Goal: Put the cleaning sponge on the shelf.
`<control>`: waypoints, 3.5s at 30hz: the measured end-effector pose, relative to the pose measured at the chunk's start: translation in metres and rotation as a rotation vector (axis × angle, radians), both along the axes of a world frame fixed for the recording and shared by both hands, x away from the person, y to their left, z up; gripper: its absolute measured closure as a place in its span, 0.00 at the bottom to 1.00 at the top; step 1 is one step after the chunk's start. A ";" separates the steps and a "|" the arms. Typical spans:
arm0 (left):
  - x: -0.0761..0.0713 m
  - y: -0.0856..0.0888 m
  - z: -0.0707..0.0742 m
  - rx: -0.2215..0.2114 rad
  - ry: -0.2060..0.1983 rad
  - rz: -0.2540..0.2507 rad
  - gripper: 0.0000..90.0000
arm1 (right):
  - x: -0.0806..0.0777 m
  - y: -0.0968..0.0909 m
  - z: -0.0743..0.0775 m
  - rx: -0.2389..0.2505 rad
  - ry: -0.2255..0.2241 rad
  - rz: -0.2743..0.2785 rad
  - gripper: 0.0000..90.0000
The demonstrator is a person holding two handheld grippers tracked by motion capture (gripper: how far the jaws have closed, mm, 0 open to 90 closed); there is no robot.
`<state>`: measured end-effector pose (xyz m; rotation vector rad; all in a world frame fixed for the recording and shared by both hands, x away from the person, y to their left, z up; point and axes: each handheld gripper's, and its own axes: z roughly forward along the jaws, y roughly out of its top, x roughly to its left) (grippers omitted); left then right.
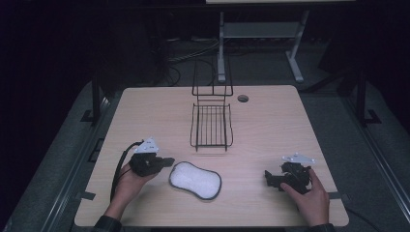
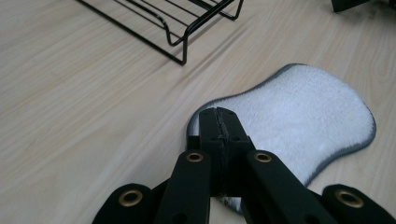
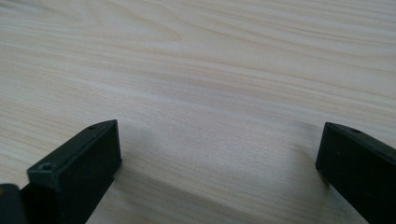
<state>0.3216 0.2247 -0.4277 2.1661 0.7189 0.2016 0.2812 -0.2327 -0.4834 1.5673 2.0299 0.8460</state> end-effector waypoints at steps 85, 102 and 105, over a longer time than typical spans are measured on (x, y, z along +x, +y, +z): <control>-0.004 -0.007 0.004 0.022 0.044 -0.051 1.00 | 0.000 0.000 0.000 0.000 0.000 0.000 0.00; 0.014 -0.063 -0.009 0.096 0.083 -0.149 0.99 | 0.000 0.000 0.000 0.000 0.000 0.000 0.00; 0.016 -0.066 -0.014 0.125 0.092 -0.147 1.00 | 0.000 0.000 0.000 0.000 0.000 0.000 0.00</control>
